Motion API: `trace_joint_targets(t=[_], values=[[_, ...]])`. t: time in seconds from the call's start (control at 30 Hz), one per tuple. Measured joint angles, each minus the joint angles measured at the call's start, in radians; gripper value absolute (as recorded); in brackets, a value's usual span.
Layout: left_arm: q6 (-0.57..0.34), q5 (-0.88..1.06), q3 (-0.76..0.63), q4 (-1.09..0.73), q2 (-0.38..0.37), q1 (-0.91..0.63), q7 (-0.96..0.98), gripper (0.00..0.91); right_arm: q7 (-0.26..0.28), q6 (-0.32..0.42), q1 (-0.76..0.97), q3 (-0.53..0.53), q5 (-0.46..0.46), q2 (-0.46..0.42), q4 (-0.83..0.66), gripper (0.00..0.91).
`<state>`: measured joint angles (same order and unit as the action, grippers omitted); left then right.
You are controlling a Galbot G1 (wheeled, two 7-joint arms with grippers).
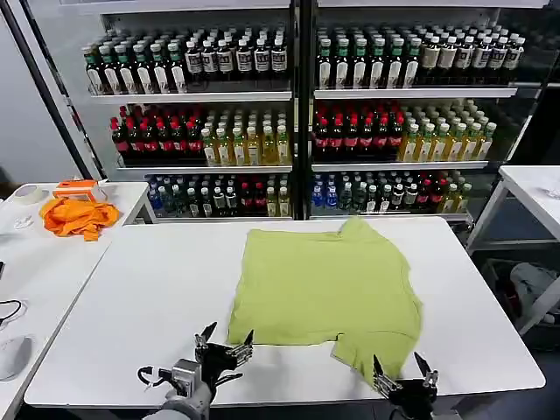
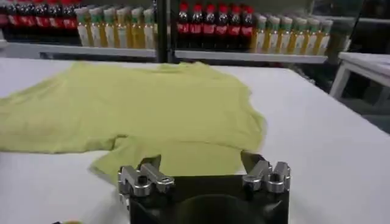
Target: Fold and organize the clothes.
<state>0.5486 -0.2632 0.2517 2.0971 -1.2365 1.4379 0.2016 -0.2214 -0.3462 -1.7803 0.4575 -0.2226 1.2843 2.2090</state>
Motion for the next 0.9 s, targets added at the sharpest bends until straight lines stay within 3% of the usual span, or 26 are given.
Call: trace_joint_targets(t=[0.17,0.2,0.23,0.27,0.3,0.33,0.37,0.9], values=[[0.011,-0.006,-0.002,-0.043,0.009,-0.026,0.002,0.907,-0.016,-0.011,-0.003,-0.024,0.000,0.013,-0.014,0.887],[0.012,-0.007,-0.002,-0.049,0.010,-0.031,0.003,0.907,-0.019,-0.015,-0.003,-0.029,0.000,0.015,-0.017,0.746],[0.013,-0.007,-0.003,-0.056,0.012,-0.035,0.004,0.907,-0.023,-0.018,-0.003,-0.033,-0.001,0.017,-0.019,0.534],[0.014,-0.007,-0.005,-0.062,0.013,-0.038,0.004,0.846,-0.026,-0.020,-0.003,-0.035,-0.002,0.019,-0.021,0.373],[0.016,-0.008,-0.006,-0.068,0.014,-0.041,0.005,0.433,-0.031,-0.023,-0.003,-0.038,-0.005,0.021,-0.022,0.232],[0.017,-0.008,-0.007,-0.073,0.014,-0.044,0.005,0.081,-0.035,-0.026,-0.003,-0.041,-0.009,0.023,-0.022,0.050],[0.018,-0.008,-0.008,-0.077,0.014,-0.046,0.006,0.020,-0.038,-0.030,-0.003,-0.042,-0.012,0.024,-0.023,0.000],[0.019,-0.047,-0.021,-0.103,0.021,-0.058,-0.008,0.020,-0.065,-0.049,-0.008,-0.056,-0.049,0.035,-0.017,0.000]])
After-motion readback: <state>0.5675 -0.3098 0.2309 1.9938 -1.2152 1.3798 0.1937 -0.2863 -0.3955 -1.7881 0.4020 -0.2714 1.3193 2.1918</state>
